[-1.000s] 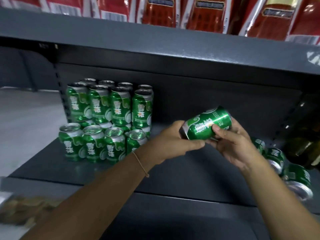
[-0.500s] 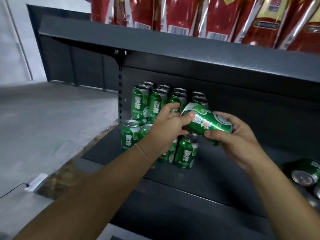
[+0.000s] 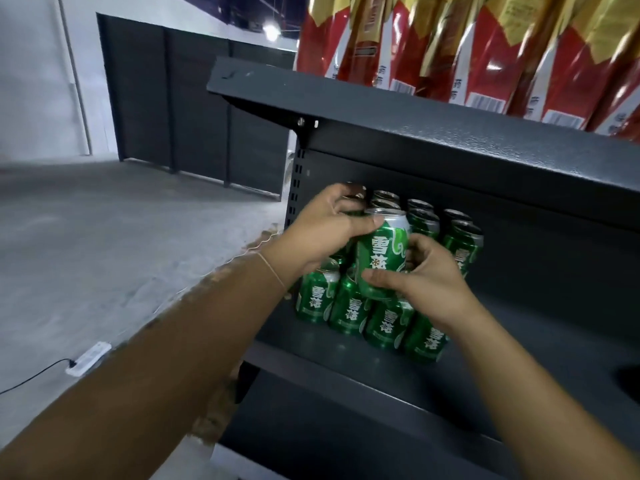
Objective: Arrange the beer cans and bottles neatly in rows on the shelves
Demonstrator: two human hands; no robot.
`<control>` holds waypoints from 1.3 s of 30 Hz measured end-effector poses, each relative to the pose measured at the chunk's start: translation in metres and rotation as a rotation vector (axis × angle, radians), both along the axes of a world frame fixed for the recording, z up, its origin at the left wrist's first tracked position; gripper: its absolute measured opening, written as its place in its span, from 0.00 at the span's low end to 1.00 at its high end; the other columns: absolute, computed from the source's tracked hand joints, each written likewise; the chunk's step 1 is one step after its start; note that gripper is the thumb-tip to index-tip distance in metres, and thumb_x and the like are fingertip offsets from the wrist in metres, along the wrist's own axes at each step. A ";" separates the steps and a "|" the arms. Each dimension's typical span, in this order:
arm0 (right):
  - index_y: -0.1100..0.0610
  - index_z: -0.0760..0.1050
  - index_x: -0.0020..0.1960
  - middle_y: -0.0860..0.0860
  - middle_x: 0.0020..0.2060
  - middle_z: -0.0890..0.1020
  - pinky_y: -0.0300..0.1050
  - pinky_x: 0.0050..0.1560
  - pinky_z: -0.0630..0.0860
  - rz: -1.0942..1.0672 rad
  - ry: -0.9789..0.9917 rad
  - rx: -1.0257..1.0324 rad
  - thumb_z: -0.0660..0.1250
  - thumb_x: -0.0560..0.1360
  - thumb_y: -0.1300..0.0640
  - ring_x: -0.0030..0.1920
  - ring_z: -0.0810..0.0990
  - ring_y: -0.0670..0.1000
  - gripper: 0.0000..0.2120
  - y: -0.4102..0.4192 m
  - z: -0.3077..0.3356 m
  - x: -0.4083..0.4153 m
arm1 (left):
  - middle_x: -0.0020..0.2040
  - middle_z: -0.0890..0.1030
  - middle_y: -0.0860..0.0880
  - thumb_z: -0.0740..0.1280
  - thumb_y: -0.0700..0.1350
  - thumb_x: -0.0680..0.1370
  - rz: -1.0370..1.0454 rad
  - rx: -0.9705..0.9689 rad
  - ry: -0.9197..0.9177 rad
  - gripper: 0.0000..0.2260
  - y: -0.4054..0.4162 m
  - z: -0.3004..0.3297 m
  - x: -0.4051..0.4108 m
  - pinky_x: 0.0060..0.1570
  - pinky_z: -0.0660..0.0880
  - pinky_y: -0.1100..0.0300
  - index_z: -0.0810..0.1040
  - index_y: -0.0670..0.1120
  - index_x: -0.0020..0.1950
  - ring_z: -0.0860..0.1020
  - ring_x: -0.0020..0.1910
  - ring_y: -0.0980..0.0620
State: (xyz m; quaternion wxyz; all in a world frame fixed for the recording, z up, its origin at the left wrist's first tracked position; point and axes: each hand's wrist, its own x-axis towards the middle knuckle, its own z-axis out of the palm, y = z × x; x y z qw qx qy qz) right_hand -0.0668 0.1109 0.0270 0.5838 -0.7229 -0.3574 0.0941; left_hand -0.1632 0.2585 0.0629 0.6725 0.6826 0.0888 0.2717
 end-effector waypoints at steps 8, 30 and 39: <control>0.57 0.71 0.61 0.49 0.51 0.82 0.38 0.43 0.81 -0.123 0.042 0.049 0.84 0.60 0.58 0.44 0.84 0.43 0.34 0.054 -0.011 -0.005 | 0.56 0.81 0.46 0.60 0.34 0.76 0.198 0.189 0.178 0.13 0.065 -0.032 -0.014 0.57 0.77 0.55 0.77 0.47 0.55 0.80 0.55 0.49; 0.52 0.72 0.66 0.45 0.52 0.84 0.52 0.54 0.82 -0.293 -0.163 -0.057 0.79 0.51 0.34 0.52 0.83 0.49 0.48 0.107 -0.039 -0.006 | 0.60 0.79 0.47 0.71 0.40 0.73 -0.025 0.343 0.388 0.20 0.083 -0.094 -0.017 0.63 0.74 0.54 0.76 0.44 0.65 0.77 0.59 0.52; 0.54 0.71 0.66 0.46 0.51 0.84 0.53 0.57 0.81 -0.255 -0.187 -0.092 0.83 0.62 0.51 0.52 0.83 0.48 0.37 0.104 -0.037 0.000 | 0.61 0.79 0.46 0.71 0.42 0.74 -0.011 0.385 0.364 0.20 0.085 -0.098 -0.015 0.63 0.75 0.54 0.76 0.44 0.65 0.77 0.59 0.52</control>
